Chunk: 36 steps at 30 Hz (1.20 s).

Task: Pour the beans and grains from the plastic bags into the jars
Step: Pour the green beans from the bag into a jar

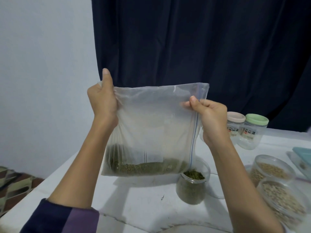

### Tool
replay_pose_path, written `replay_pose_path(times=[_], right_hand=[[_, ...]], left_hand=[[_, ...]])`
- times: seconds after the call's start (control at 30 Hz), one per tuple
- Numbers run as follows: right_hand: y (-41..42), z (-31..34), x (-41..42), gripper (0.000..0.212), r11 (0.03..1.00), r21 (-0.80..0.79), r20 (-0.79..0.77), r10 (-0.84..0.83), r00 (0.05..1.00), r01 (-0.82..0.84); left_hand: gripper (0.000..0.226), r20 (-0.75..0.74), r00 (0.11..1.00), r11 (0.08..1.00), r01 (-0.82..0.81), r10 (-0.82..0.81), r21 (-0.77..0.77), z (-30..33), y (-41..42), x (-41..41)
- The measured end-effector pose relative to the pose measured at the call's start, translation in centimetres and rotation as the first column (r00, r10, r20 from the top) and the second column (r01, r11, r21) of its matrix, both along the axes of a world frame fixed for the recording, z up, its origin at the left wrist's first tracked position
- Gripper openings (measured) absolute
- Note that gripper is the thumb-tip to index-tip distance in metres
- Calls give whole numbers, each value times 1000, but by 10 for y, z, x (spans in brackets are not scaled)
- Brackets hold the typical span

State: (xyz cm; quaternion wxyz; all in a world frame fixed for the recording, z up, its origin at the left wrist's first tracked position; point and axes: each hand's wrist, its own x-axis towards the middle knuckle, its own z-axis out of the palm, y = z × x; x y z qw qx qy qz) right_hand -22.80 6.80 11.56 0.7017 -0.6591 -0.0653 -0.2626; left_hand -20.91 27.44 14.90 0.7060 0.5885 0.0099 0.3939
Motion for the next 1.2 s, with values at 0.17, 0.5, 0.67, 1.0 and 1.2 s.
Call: replay_pose_path(times=[0.17, 0.5, 0.67, 1.0, 1.2], right_hand=[[-3, 0, -1, 22, 1000, 20, -29, 18, 999, -17], [-7, 1, 0, 22, 999, -26, -28, 39, 999, -40], [-7, -1, 6, 24, 999, -13, 0, 33, 999, -33], [-10, -3, 13, 24, 1000, 19, 15, 4, 1000, -4], [-11, -5, 15, 24, 1000, 12, -12, 12, 1000, -12]], left_hand=[[52, 2, 1000, 1000, 2, -2, 11, -2, -2, 0], [53, 21, 999, 1000, 27, -27, -3, 0, -6, -2], [53, 13, 1000, 1000, 28, -28, -8, 1, -8, 0], [53, 3, 1000, 1000, 15, -15, 10, 0, -12, 2], [53, 3, 1000, 1000, 14, -14, 11, -2, -12, 3]])
